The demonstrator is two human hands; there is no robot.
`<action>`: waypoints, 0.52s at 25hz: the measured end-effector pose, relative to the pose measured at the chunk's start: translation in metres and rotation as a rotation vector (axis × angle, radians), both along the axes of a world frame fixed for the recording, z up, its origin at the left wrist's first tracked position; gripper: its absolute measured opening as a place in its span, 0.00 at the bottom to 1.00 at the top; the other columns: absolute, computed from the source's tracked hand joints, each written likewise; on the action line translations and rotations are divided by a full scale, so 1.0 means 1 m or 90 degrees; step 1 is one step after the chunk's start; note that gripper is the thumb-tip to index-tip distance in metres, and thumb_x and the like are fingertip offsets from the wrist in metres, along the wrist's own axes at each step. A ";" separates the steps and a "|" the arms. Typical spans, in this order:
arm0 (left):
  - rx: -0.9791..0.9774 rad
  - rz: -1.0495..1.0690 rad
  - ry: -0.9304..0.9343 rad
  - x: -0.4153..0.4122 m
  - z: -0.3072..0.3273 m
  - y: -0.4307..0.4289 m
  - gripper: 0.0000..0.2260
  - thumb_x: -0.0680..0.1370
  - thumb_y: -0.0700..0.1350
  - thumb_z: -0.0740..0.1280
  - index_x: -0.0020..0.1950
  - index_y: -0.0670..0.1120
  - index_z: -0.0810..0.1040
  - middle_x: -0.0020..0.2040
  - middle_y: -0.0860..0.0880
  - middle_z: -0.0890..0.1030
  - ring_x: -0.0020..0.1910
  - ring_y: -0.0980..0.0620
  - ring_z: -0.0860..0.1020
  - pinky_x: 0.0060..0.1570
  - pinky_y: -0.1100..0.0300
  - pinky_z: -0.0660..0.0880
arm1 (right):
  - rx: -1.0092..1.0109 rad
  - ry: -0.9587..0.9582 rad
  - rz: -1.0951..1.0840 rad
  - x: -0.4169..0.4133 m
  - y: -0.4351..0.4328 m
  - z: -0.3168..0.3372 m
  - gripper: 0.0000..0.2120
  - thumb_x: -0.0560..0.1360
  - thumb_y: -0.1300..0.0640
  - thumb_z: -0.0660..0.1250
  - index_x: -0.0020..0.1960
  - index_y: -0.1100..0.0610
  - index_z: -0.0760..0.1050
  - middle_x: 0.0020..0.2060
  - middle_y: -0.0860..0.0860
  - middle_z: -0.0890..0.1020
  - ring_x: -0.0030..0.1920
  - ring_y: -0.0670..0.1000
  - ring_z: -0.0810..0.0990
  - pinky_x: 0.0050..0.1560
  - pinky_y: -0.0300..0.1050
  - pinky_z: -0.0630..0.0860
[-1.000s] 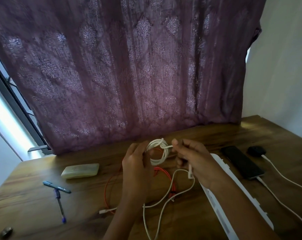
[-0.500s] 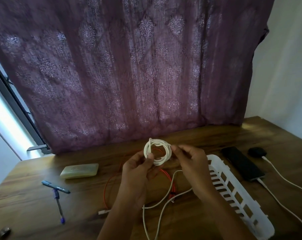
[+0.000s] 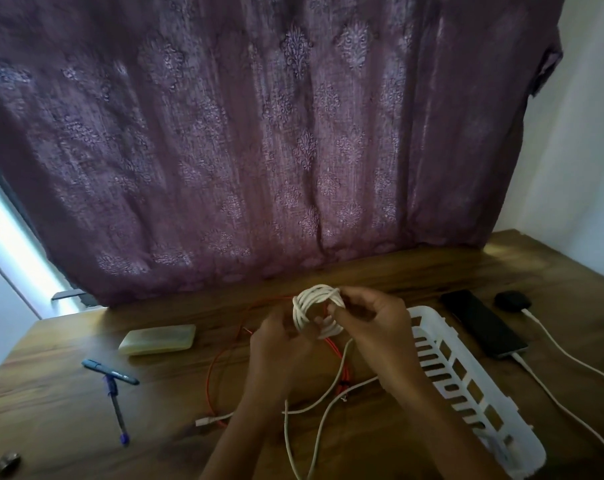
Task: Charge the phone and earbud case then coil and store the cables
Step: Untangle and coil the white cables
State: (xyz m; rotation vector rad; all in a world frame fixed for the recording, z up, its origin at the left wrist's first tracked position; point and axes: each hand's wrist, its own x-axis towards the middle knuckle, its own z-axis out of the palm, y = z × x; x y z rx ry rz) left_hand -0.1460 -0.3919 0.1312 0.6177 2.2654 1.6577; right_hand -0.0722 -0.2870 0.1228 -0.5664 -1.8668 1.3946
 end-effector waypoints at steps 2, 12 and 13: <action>0.020 -0.056 -0.073 -0.001 0.002 -0.001 0.09 0.70 0.53 0.72 0.41 0.48 0.83 0.43 0.42 0.84 0.47 0.41 0.81 0.49 0.44 0.77 | -0.026 0.011 0.010 0.000 -0.001 0.003 0.12 0.70 0.60 0.72 0.46 0.43 0.77 0.41 0.42 0.83 0.43 0.37 0.81 0.42 0.32 0.78; 0.238 -0.021 -0.272 -0.002 0.001 -0.004 0.10 0.70 0.34 0.71 0.50 0.39 0.80 0.45 0.42 0.85 0.46 0.46 0.83 0.51 0.52 0.78 | -0.347 0.075 0.022 -0.010 -0.007 -0.001 0.16 0.70 0.66 0.71 0.54 0.53 0.76 0.50 0.52 0.81 0.53 0.51 0.80 0.54 0.50 0.79; 0.238 -0.015 -0.264 -0.001 0.001 -0.004 0.08 0.70 0.35 0.71 0.49 0.40 0.80 0.44 0.43 0.85 0.46 0.46 0.83 0.51 0.52 0.78 | -0.373 0.082 0.016 -0.011 -0.007 -0.002 0.15 0.70 0.66 0.70 0.54 0.53 0.76 0.50 0.54 0.81 0.53 0.53 0.80 0.56 0.55 0.78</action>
